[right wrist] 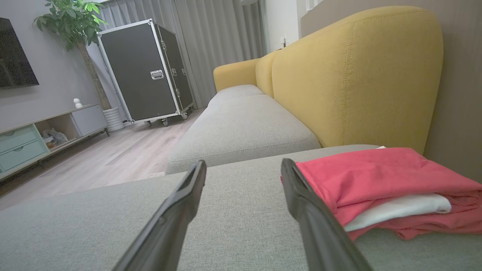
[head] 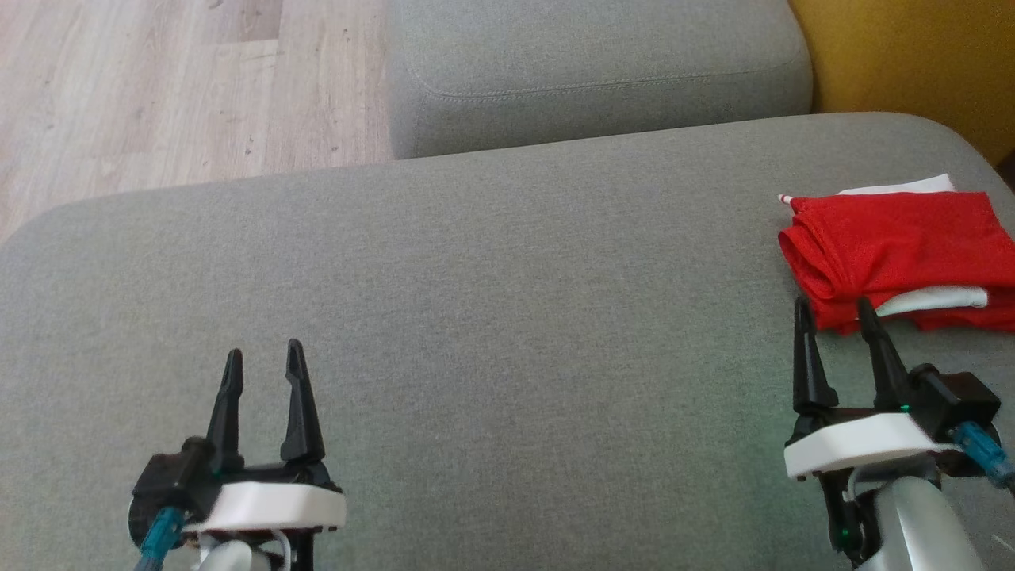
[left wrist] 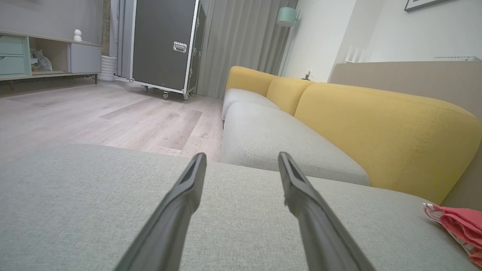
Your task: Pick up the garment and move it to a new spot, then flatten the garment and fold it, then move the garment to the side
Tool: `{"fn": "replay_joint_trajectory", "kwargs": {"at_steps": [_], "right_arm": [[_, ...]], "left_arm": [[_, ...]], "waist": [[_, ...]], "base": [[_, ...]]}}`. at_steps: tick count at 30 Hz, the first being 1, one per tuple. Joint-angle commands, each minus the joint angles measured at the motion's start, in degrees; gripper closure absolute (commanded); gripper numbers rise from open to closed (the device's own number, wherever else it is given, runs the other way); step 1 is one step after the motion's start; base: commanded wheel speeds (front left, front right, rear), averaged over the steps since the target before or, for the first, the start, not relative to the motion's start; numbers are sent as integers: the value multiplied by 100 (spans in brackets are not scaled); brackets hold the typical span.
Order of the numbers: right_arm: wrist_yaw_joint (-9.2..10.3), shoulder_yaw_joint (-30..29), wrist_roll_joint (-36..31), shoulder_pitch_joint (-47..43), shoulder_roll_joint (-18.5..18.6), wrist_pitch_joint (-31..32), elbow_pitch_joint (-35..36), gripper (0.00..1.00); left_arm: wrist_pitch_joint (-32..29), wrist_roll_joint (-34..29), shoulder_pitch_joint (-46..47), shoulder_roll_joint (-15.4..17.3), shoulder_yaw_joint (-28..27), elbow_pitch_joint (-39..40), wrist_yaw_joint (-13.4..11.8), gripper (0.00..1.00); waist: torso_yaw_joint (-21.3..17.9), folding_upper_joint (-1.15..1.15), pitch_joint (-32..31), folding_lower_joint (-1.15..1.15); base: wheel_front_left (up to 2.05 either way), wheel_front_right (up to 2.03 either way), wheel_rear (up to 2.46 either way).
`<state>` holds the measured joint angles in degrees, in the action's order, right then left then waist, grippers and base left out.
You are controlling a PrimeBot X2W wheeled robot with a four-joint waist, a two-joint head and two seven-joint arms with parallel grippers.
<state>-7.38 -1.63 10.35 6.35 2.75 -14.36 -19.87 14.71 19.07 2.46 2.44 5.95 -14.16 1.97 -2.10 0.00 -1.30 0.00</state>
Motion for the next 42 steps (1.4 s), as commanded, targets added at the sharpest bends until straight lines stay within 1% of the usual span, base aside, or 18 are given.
{"fn": "replay_joint_trajectory", "kwargs": {"at_steps": [1,2,12,17,25,26,30,42], "right_arm": [[-11,169,31,211,13,-63,213,0],[-11,181,32,205,13,-63,212,0],[-11,260,58,215,13,-63,191,0],[-11,296,132,213,13,-63,304,0],[-11,312,138,218,13,-63,274,0],[0,155,126,1,0,0,94,100],[0,148,147,-127,-5,20,-193,100],[-1,82,921,-113,-4,224,-122,100]], "left_arm": [[29,-56,211,43,-162,169,-33,0],[29,37,206,43,-179,144,3,0],[29,100,203,43,-320,165,63,0],[29,154,183,43,-345,190,29,0],[29,315,163,43,-408,227,-38,0],[-1,324,-2,0,-216,34,-8,100],[-13,359,-113,-14,-210,-256,-19,100],[-219,1027,-62,-9,-313,-237,36,100]], "waist": [[2,0,2,0],[1,0,6,0],[-22,0,22,0],[-26,0,20,0],[-37,0,16,0],[-38,0,16,0],[-40,0,16,0],[-16,0,28,0]], "base": [[0,0,0],[0,0,0],[0,0,0],[0,0,0],[0,0,0],[0,0,0],[0,0,0],[0,0,0]]}}
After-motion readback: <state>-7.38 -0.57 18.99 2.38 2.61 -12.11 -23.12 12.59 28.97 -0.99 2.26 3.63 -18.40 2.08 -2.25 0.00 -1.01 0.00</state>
